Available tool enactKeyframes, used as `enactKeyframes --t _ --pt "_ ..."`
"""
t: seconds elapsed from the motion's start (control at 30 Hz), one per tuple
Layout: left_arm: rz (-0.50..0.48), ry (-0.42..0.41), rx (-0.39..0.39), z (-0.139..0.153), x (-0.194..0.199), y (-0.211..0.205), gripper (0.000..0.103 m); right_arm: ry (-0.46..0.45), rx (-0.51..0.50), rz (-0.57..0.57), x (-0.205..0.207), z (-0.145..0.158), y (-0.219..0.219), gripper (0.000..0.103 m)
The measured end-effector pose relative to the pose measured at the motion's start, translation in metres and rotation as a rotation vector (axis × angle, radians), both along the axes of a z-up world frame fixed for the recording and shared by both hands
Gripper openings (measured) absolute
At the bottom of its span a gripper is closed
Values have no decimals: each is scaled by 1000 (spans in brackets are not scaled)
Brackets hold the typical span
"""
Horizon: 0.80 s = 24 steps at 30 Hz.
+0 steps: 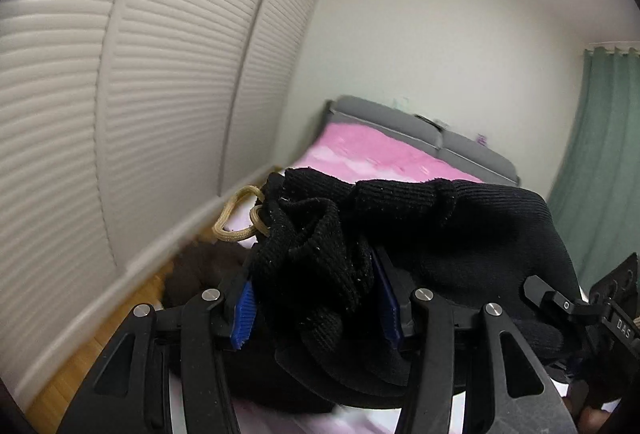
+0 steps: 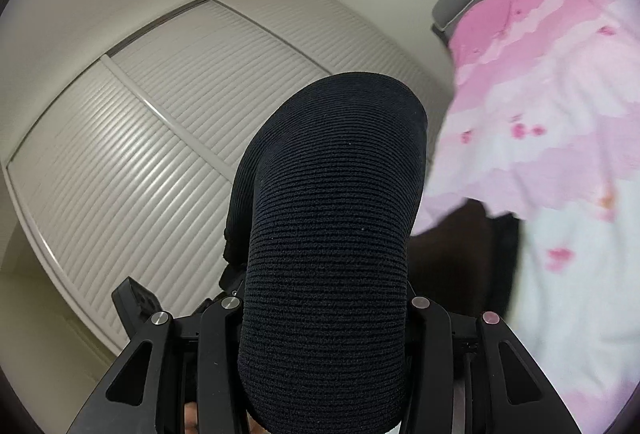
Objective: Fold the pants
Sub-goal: 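Lift the pants bundle with both tools and carry it toward the clothes stack, then lower the pants onto the dark clothes stack and open both tools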
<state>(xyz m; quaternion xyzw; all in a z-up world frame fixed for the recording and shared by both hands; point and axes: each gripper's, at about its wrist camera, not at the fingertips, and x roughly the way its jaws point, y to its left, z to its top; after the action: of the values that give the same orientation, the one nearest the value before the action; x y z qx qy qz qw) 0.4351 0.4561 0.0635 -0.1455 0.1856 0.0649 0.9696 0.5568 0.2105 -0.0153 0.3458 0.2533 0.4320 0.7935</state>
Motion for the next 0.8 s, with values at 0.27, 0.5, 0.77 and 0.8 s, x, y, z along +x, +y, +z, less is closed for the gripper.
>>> enactKeyframes --t 0.27,0.5,0.77,0.8 --pt "87 76 8 -71 74 75 51 102 -81 19 72 -77 78 44" --pt "114 91 10 -130 90 76 61 129 -154 -26 77 -129 74 47" --pt "135 121 142 -110 88 56 73 87 -361 -117 67 -93 77 71" --pt "151 120 182 -103 82 50 83 80 -396 -143 64 -84 74 79"
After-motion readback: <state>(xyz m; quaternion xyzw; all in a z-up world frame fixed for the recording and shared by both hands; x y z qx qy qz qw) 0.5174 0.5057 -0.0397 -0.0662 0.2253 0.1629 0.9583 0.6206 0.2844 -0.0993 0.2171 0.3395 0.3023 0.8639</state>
